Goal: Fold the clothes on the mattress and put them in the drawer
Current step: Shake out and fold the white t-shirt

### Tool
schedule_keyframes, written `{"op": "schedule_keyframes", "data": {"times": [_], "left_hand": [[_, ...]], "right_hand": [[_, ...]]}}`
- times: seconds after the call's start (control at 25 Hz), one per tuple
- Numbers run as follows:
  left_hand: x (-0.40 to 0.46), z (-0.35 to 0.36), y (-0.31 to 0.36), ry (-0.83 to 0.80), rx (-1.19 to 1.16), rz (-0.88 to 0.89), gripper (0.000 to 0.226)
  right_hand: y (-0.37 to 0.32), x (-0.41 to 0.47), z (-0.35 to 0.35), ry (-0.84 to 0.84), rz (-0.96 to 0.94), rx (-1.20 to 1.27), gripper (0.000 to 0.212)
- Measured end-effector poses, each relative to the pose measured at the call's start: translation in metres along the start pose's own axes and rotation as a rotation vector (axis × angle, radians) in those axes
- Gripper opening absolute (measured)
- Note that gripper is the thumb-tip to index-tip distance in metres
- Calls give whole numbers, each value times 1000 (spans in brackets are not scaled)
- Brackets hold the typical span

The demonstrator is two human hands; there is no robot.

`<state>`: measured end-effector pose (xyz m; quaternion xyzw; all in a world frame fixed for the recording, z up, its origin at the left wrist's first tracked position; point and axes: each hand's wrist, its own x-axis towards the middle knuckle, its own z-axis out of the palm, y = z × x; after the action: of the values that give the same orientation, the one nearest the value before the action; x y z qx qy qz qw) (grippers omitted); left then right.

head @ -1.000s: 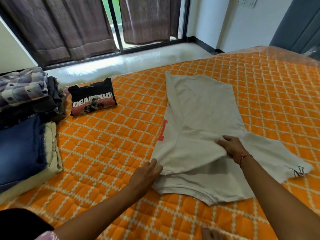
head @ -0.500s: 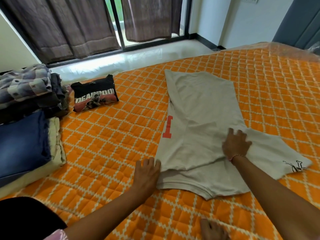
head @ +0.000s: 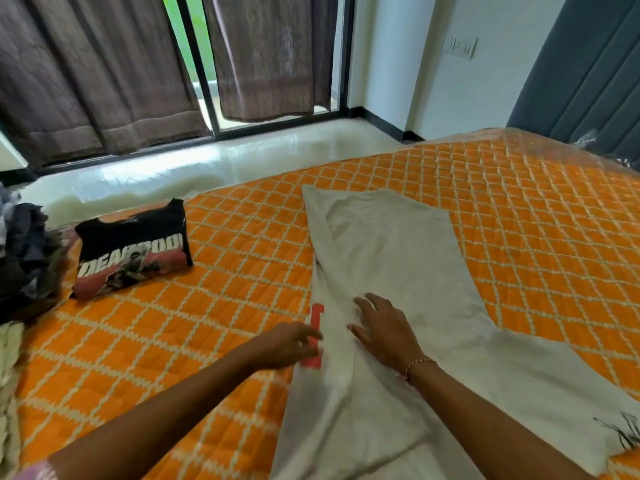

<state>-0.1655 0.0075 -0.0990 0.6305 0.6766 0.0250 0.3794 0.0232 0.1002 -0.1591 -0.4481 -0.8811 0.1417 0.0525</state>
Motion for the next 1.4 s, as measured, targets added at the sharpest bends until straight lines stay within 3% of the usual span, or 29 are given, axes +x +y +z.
{"op": "schedule_keyframes", "data": {"times": [0.12, 0.24, 0.4, 0.52, 0.6, 0.72, 0.8, 0.88, 0.96, 1.08, 1.16, 1.24, 1.4], "left_hand": [[90, -46, -14, 395, -449, -87, 38], [164, -68, -36, 611, -908, -193, 35], [216, -87, -61, 608, -1256, -249, 34], [222, -91, -70, 564, -1573, -261, 37], [225, -87, -79, 549, -1688, -231, 35], [227, -86, -86, 526, -1749, -213, 30], [227, -85, -89, 522, -1789, -214, 27], [226, -89, -88, 501, -1814, -221, 23], [239, -102, -82, 469, -1746, -243, 17], [280, -127, -59, 389, -1547, -231, 22], [304, -128, -47, 350, -1437, -239, 42], [317, -128, -46, 368, -1363, -311, 52], [328, -144, -45, 234, -1327, -325, 47]], "right_hand": [[-4, 95, -24, -1, 139, 323, 50], [1, 179, -34, 68, 384, 733, 33], [-6, 274, -42, 73, 517, 1110, 14], [-15, 330, -36, 30, 614, 1287, 26], [-23, 353, -25, -22, 637, 1260, 40], [-29, 379, -3, -54, 658, 800, 47], [-32, 388, 1, -53, 629, 733, 36], [-25, 393, -6, -71, 580, 1004, 36], [1, 391, -20, 22, 551, 1288, 41], [56, 367, -34, 109, 676, 1619, 31], [71, 341, -36, -52, 766, 1655, 33], [77, 333, -29, -108, 790, 1581, 21], [93, 343, -34, 154, 598, 1728, 50]]}}
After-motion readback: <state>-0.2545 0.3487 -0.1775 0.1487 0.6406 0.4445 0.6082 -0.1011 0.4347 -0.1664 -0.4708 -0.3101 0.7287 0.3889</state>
